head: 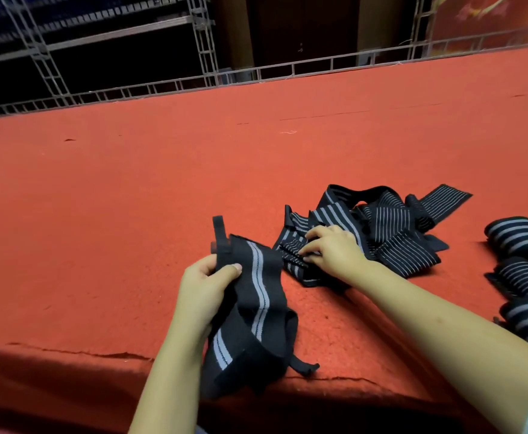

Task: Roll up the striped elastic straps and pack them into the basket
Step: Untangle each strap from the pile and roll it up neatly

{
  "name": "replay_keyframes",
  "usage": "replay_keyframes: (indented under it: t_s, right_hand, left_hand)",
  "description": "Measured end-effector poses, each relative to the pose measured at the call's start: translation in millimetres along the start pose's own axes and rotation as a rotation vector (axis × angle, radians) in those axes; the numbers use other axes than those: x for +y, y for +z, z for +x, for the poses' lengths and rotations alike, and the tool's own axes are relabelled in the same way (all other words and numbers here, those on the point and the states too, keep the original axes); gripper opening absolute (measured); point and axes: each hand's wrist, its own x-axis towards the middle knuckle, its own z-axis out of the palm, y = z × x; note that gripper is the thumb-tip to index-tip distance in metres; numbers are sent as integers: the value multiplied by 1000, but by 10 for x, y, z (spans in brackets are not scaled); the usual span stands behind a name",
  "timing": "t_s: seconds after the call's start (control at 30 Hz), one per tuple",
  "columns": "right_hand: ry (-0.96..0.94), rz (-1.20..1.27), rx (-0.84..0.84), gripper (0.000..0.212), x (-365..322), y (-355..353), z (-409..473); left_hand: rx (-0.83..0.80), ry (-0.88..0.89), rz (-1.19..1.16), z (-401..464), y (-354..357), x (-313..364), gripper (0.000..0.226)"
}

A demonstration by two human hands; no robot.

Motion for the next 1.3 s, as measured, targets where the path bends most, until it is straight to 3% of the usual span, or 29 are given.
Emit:
replay_keyframes:
  t_s: [0.13, 0.2, 0.27, 0.33, 0.4, 0.43, 0.53, 0.57, 0.7, 0.8, 0.9, 1.0, 1.07, 1.2, 1.3]
  right_hand:
    - [114, -19, -48, 32, -172, -113, -65]
    - [170, 40, 117, 29, -305, -267, -157]
    - [164, 402, 278, 29, -464, -537, -314]
    - [155, 1039, 158, 52, -655, -859, -507]
    - [128, 1324, 52, 67, -733, -1046, -631]
    - [82, 1322, 78, 64, -741, -1088, -668]
    - [37, 1440, 238, 15, -718, -1159, -709]
    - [42, 1480, 276, 11, -680, -1165, -708]
    - [146, 1451, 491, 15, -450, -1157, -745]
    - [268, 1443, 577, 17, -334, -1076, -786]
    - [272, 1485, 518, 15, -406, -974, -826]
    - [158, 1723, 385, 7, -527, -909, -905]
    - [135, 1828, 352, 2, -569, -888, -967]
    - [174, 1795, 415, 9, -603, -830, -1021]
    - [169, 1783, 435, 9, -624, -796, -1027]
  left_hand:
    - [-8, 137, -63, -78, -61, 316, 20]
    - [-42, 183, -68, -148, -45, 451, 19]
    - [-89, 215, -77, -216, 5, 554, 12]
    - [-133, 238, -86, -264, 70, 625, 16]
    - [-182, 255, -94, -297, 134, 680, 18]
    - [-209, 263, -84, -313, 168, 703, 18]
    - [-217, 263, -23, -339, 254, 724, 11]
    - [-188, 248, -8, -332, 269, 713, 10]
    - [-40, 239, 26, -270, 212, 641, 14]
    - [-34, 245, 51, -243, 192, 630, 21]
    - [-189, 162, -22, -268, 304, 620, 32]
    - [-135, 82, -138, -245, 383, 613, 31]
    - [-106, 135, -23, -228, 383, 621, 27]
    - [-120, 211, 33, -205, 381, 553, 5]
    - [-77, 200, 154, -191, 409, 509, 23]
